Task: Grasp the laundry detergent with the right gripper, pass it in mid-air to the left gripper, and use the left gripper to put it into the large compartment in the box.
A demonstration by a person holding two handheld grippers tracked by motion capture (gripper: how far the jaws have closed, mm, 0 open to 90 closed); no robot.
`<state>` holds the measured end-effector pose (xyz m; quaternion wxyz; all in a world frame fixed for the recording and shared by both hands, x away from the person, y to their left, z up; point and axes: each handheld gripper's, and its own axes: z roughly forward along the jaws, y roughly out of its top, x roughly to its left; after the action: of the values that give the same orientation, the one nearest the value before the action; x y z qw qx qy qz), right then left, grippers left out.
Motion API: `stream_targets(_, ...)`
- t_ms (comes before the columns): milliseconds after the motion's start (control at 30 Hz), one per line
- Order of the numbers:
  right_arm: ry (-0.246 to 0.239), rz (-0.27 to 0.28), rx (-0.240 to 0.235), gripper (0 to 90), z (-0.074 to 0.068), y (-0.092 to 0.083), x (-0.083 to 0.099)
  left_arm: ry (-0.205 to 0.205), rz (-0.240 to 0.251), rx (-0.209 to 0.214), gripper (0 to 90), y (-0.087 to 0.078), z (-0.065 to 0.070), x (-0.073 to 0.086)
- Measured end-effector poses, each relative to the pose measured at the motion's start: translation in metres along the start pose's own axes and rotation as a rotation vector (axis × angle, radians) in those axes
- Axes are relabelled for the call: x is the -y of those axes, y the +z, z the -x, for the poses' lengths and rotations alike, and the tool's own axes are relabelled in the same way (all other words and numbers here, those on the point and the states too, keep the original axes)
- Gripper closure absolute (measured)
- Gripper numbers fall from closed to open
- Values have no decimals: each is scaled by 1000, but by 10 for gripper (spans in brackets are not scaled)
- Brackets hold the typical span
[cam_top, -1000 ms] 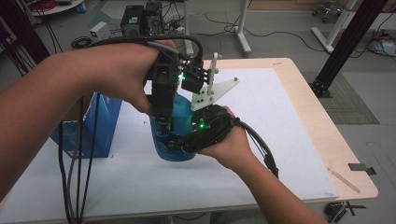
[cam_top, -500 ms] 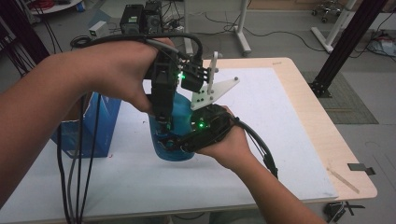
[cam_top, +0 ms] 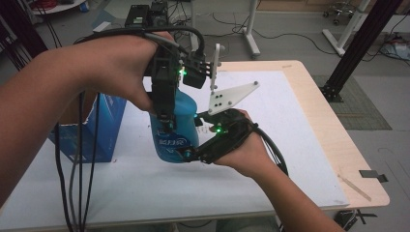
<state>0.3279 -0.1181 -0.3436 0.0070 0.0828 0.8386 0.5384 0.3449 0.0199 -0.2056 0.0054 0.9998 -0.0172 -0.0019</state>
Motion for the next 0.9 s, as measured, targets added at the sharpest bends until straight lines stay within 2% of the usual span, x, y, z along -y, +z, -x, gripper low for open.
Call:
stream_targets(67,-1,-1,16,188,2,-9,-1,-9,-9,1,387,-1,-1,2)
stream_targets(100,0,2,28,140,2,-13,-1,-12,-6,1,387,-1,-1,3)
stream_targets(167,-4,-7,56,129,5,-21,-1,-19,-11,0,386,-3,-1,4)
stream_targets(333,5,-30,79,129,9,-34,-1,-38,-12,-3,386,-6,-2,9)
stream_targets(433,-1,-61,91,122,12,-39,-1,-52,-12,0,386,-8,-3,12)
stream_targets(600,-24,-74,102,104,15,-50,-4,-80,-13,8,386,-11,-5,18)
stream_targets(700,-36,-99,117,102,16,-55,-6,-121,-2,14,385,-17,-10,27)
stream_targets(733,-36,-99,117,102,16,-55,-6,-121,-2,14,385,-17,-10,27)
stream_targets(767,-41,-125,132,29,17,-57,-7,-142,-1,14,385,-19,-12,31)
stream_targets(900,-55,-175,152,30,20,-60,-8,-187,2,13,385,-23,-15,41)
